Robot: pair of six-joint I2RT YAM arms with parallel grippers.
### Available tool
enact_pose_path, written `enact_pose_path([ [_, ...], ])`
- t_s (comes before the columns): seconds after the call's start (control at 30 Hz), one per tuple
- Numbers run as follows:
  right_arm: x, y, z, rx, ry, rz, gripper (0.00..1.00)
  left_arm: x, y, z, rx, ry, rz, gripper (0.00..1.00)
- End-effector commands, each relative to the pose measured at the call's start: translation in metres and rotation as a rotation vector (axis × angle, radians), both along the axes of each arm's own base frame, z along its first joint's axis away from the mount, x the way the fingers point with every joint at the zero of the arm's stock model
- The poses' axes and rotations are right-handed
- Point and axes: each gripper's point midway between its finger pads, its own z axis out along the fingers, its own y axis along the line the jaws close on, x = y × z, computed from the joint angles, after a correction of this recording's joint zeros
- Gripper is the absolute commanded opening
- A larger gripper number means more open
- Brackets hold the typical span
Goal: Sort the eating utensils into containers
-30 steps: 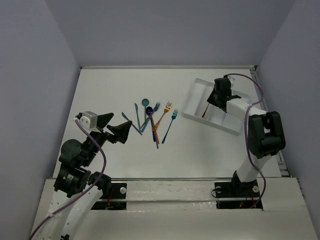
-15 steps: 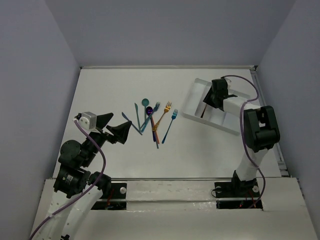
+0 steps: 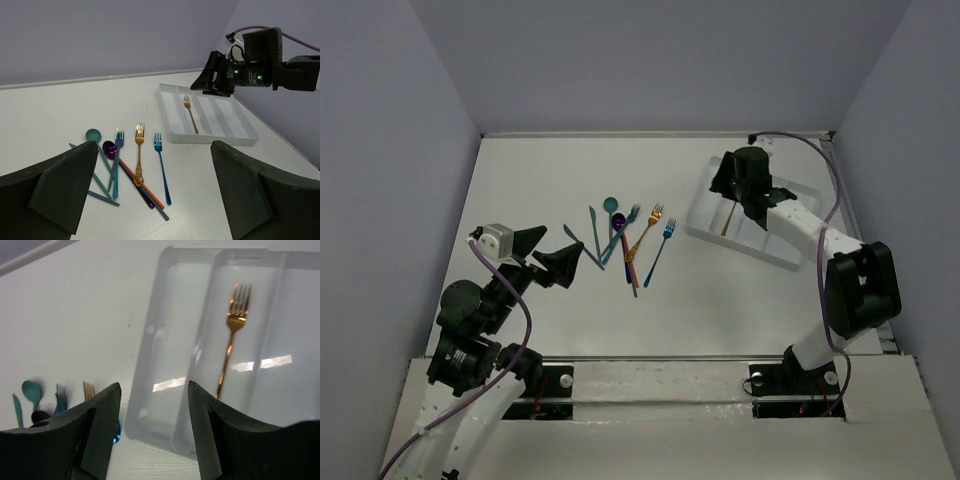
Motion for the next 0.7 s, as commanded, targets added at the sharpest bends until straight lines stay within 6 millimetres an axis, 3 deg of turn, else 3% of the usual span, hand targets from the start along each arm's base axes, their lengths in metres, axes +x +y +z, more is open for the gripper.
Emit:
enact_pose_path([
  [0.0, -0.046, 0.089, -0.011, -0.102, 0.029, 0.200, 0.62, -0.007, 0.000, 0.026, -0.030, -0.076, -0.012, 0.99],
  [0.03, -0.054, 0.098, -0.025, -0.122, 0.064, 0.217, 0.62, -0.007, 0.000, 0.026, -0.030, -0.074, -0.014, 0.99],
  [0.27, -0.092, 0.155, -0.076, -0.209, 0.184, 0.294, 0.54, -0.009, 0.001, 0.026, -0.032, -0.076, -0.014, 0.99],
  [0.47, -0.104, 0.171, -0.111, -0.268, 0.265, 0.302, 0.54, -0.010, 0.002, 0.027, -0.035, -0.080, -0.010, 0.99],
  [0.67, -0.106, 0.182, -0.130, -0.257, 0.298, 0.321, 0.53, -0.011, 0.003, 0.027, -0.036, -0.083, -0.010, 0.99],
])
